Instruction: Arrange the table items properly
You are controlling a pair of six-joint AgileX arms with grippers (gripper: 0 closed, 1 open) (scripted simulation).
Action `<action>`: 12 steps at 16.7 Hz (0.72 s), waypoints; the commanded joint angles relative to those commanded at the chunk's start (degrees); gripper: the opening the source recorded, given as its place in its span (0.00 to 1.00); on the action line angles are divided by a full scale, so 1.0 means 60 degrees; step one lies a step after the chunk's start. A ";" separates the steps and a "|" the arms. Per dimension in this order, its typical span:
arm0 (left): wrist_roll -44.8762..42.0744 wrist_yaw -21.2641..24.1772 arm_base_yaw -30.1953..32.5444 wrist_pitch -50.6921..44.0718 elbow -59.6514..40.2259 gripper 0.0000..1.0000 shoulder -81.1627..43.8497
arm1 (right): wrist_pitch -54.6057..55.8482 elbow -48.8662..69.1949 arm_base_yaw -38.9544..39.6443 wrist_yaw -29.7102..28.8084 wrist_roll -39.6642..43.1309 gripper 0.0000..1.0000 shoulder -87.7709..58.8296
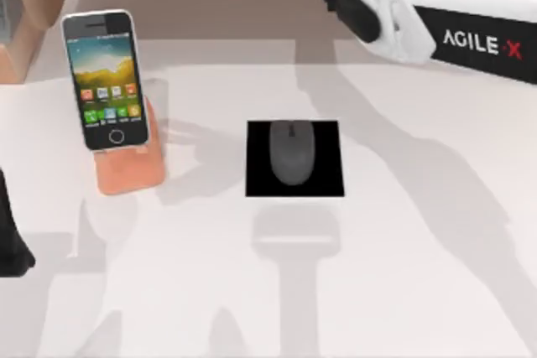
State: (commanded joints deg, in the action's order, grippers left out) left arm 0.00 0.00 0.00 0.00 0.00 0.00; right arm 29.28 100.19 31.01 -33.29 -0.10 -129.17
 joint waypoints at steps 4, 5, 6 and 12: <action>0.0000 0.0000 0.0000 0.0000 0.0000 1.00 0.0000 | 0.0000 0.0000 0.0000 0.0000 0.0000 0.15 0.0000; 0.0000 0.0000 0.0000 0.0000 0.0000 1.00 0.0000 | 0.0000 0.0000 0.0000 0.0000 0.0000 0.23 0.0000; 0.0000 0.0000 0.0000 0.0000 0.0000 1.00 0.0000 | 0.0000 0.0000 0.0000 0.0000 0.0000 0.30 0.0000; 0.0000 0.0000 0.0000 0.0000 0.0000 1.00 0.0000 | 0.0000 0.0000 0.0000 0.0000 0.0000 0.75 0.0000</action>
State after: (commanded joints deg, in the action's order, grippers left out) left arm 0.00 0.00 0.00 0.00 0.00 0.00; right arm 29.28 100.19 31.01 -33.29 -0.10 -129.17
